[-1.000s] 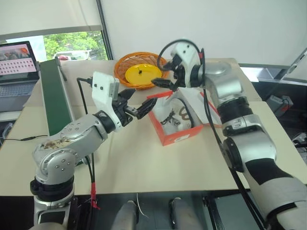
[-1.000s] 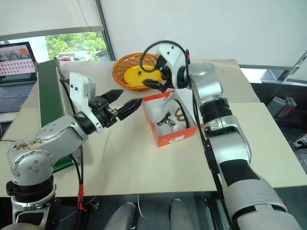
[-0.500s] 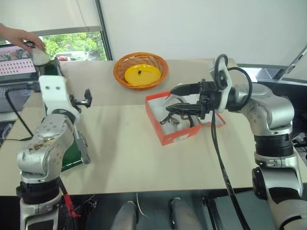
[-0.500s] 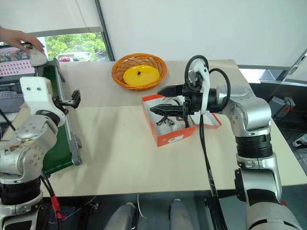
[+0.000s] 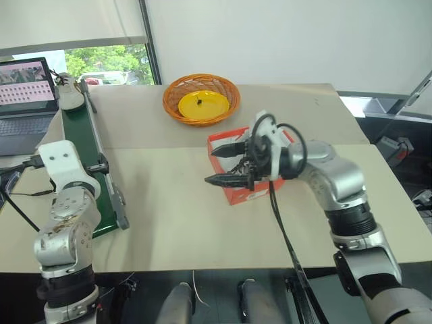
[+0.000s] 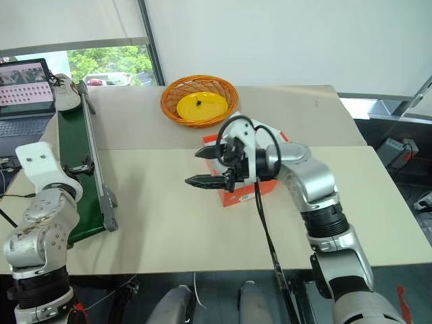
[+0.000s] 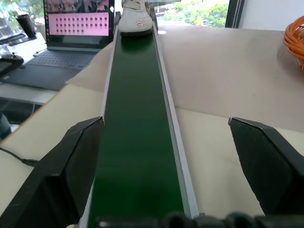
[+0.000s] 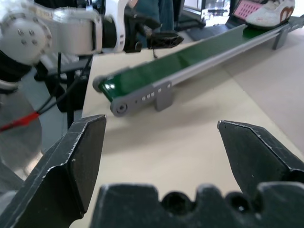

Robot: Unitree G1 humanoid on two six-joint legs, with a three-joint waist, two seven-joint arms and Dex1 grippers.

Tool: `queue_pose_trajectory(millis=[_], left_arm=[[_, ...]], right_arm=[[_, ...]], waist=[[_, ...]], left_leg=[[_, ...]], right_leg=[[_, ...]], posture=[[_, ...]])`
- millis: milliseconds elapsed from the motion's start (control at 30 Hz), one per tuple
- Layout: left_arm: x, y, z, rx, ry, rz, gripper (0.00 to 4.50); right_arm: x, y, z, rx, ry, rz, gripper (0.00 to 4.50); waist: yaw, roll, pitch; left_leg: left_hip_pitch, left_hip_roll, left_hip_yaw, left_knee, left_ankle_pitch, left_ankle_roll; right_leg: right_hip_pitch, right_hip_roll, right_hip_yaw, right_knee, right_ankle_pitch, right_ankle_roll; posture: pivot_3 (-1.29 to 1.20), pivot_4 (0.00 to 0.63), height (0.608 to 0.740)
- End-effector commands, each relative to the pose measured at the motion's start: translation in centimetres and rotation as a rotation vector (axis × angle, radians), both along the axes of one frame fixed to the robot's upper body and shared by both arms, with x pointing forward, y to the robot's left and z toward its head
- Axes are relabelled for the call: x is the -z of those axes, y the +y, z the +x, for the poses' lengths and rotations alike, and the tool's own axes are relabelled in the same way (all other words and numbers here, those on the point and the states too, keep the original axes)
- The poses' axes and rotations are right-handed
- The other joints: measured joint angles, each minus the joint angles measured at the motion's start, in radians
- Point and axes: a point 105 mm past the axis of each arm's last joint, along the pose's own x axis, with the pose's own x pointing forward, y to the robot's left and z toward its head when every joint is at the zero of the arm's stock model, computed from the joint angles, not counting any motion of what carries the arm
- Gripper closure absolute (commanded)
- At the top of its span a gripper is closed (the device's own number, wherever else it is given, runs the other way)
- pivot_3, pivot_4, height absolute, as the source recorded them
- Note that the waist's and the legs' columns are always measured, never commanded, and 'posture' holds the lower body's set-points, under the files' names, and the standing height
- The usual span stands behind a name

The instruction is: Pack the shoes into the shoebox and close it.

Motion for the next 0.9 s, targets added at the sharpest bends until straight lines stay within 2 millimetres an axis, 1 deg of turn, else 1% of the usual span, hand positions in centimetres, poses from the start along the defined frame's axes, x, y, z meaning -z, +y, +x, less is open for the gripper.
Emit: queue_pose_trajectory(millis=[33, 100, 200, 333, 500, 600, 800, 900], left_arm=[[-0.5, 0.6, 0.5, 0.003, -0.001, 0.065, 0.0], [-0.8, 1.7, 0.7, -0.022, 0.005, 0.08, 0.0], [-1.2, 2.5, 1.0, -0.031, 0.004, 0.102, 0.0], [-1.0, 2.7, 1.1, -0.025, 0.016, 0.109, 0.0], [-0.6, 2.6, 1.3, -0.014, -0.008, 0.056, 0.0], [-1.3, 2.8, 1.6, 0.002, -0.032, 0.063, 0.0], [-2.1, 4.6, 2.8, -0.014, -0.052, 0.057, 0.0], [-2.7, 5.5, 3.8, -0.024, -0.065, 0.06, 0.0]], right_arm=[[0.1, 1.7, 0.6, 0.038, -0.104, 0.004, 0.07], [0.6, 2.4, 0.4, 0.035, -0.103, 0.008, 0.07], [1.0, 2.5, 0.6, 0.064, -0.116, 0.009, 0.07], [1.1, 2.2, 1.5, 0.145, -0.171, 0.025, 0.07], [1.2, 1.4, 2.2, 0.199, -0.187, 0.03, 0.07], [1.4, 1.0, 2.2, 0.21, -0.181, 0.023, 0.07], [1.6, 0.7, 2.4, 0.234, -0.169, 0.015, 0.07], [1.6, 0.7, 2.6, 0.247, -0.163, 0.019, 0.07]], waist=[[-0.004, 0.0, 0.0], [-0.004, 0.0, 0.0], [-0.003, -0.001, 0.0], [-0.002, -0.001, 0.0], [-0.003, -0.001, -0.001], [-0.003, -0.001, -0.001], [-0.004, -0.001, -0.001], [-0.003, -0.001, -0.001]], left_leg=[[0.0, 0.0, 0.0, 0.0, 0.0, 0.0], [0.0, 0.0, 0.0, 0.0, 0.0, 0.0], [0.0, 0.001, 0.0, 0.0, 0.0, 0.0], [0.0, 0.0, 0.0, 0.0, 0.0, 0.0], [0.0, 0.0, -0.001, 0.0, 0.0, 0.0], [0.0, 0.0, 0.0, 0.0, 0.0, 0.0], [0.0, 0.0, 0.0, 0.0, 0.0, 0.0], [0.0, 0.0, 0.0, 0.0, 0.0, 0.0]], right_leg=[[0.0, 0.0, 0.0, 0.0, 0.0, 0.0], [-0.001, 0.0, 0.0, 0.0, 0.0, 0.0], [-0.001, 0.0, 0.0, 0.0, 0.0, 0.0], [-0.001, -0.001, 0.0, 0.0, 0.001, 0.0], [-0.001, 0.0, 0.0, 0.0, 0.001, 0.0], [-0.001, 0.0, 0.0, 0.0, 0.001, 0.0], [-0.001, 0.0, 0.0, 0.0, 0.001, 0.0], [-0.001, 0.0, 0.0, 0.0, 0.001, 0.0]], posture=[[0.0, 0.15, 0.74], [0.0, 0.15, 0.74], [0.0, 0.15, 0.74], [0.0, 0.15, 0.74], [0.0, 0.15, 0.74], [0.0, 0.15, 0.74], [0.0, 0.15, 0.74], [0.0, 0.15, 0.74]])
